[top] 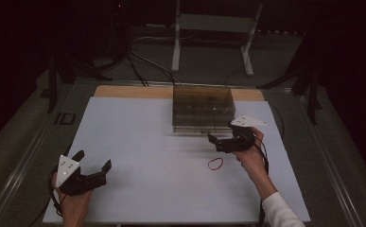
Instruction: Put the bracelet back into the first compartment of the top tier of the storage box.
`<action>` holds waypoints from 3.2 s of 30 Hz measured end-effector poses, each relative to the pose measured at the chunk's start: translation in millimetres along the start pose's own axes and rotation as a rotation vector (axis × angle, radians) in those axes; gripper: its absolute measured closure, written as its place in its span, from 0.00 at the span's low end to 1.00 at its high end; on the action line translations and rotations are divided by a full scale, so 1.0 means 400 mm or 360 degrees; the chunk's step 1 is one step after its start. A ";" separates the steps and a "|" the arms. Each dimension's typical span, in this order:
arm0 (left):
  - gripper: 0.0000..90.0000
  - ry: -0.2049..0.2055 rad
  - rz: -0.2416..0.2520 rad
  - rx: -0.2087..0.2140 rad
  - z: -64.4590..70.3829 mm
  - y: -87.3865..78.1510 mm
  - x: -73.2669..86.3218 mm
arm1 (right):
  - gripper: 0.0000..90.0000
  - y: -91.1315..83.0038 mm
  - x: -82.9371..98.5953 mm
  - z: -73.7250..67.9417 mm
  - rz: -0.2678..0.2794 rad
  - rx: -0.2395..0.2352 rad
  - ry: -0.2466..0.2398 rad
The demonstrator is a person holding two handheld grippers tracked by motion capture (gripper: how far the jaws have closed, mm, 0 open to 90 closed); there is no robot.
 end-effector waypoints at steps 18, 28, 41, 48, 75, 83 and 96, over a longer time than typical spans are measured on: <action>0.01 0.0008 -0.0008 -0.0007 0.001 0.002 0.001 | 0.00 0.004 0.033 -0.022 -0.0202 -0.0069 -0.0024; 0.01 0.0009 -0.0008 -0.0010 0.000 0.001 0.001 | 0.00 0.015 0.052 -0.038 -0.0299 -0.0075 -0.0058; 0.01 0.0009 -0.0008 -0.0010 0.001 0.002 0.001 | 0.00 0.030 0.077 -0.046 -0.0394 -0.0088 -0.0063; 0.01 0.0009 -0.0008 -0.0010 0.001 0.002 0.001 | 0.00 0.040 0.100 -0.042 -0.0461 -0.0091 -0.0059; 0.01 0.0012 -0.0005 -0.0010 0.001 0.001 0.001 | 0.00 0.059 0.153 -0.028 -0.0641 -0.0078 -0.0061; 0.01 0.0011 -0.0003 -0.0011 0.001 0.001 0.001 | 0.00 0.063 0.166 -0.026 -0.0669 -0.0073 -0.0056; 0.01 0.0010 -0.0010 -0.0008 0.003 0.003 0.003 | 0.05 0.068 0.205 -0.014 -0.0712 -0.0050 -0.0037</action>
Point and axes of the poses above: each handheld gripper's, and its own axes: y roughly forward along the jaws, x roughly out of its underside, z roughly to its right, the point moved 3 cm from there along y, roughly forward along the jaws, and after that the axes turned 8 degrees about -x, right-handed, at the moved point
